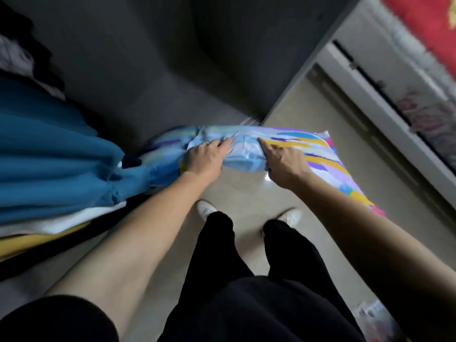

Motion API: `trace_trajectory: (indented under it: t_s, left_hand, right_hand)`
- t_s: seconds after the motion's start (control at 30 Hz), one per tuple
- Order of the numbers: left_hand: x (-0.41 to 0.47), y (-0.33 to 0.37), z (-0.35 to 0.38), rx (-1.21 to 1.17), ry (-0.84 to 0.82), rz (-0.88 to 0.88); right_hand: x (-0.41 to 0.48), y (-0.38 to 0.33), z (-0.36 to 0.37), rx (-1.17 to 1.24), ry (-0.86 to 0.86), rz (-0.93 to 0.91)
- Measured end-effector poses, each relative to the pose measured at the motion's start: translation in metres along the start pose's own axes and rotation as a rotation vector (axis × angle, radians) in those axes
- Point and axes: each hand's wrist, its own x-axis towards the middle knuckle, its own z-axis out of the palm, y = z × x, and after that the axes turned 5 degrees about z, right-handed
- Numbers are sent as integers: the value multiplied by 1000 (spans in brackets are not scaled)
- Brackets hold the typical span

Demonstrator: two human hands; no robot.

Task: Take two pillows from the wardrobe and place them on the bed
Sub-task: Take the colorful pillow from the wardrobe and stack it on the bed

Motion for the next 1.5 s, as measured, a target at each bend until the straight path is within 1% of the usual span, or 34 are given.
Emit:
trace_trajectory:
  t_s: [0.17, 0.23, 0.33, 0.53, 0.63, 0.7, 0.83, 0.97, 1.07, 1.17, 1.37, 1.5]
  left_hand:
    - [8, 90, -54, 74, 42, 107]
    - [18, 138, -72, 123, 55, 159]
    - [35, 219, -105, 187, 128, 228]
    - [74, 384, -179, 209, 270, 360]
    - [87, 444, -216, 209, 354, 403]
    - [96, 471, -240, 195, 397, 432]
    - [120, 501, -280, 150, 514, 484]
    - [156, 512, -308, 141, 575, 508]
    - [191, 510, -326, 174, 620, 510]
    - [238, 502, -349, 139, 634, 531]
    - [344, 496, -410, 136, 588, 435]
    - [409, 497, -445, 105, 637, 474]
  right_hand:
    - [-64, 82, -47, 8, 56, 41]
    - [-90, 127, -60, 23, 93, 78]
    - [-132, 201, -78, 40, 163, 141]
    - [-211, 345, -112, 20, 405, 321]
    - [-239, 398, -138, 10, 506, 392]
    - [-250, 426, -156, -31, 581, 429]
    - [-253, 462, -189, -63, 720, 449]
    - [-233, 488, -221, -54, 797, 457]
    - [-205, 505, -247, -42, 793, 449]
    - [-164, 526, -280, -56, 760, 434]
    - [-79, 574, -364, -86, 742, 423]
    - [-38, 608, -406, -97, 774, 429]
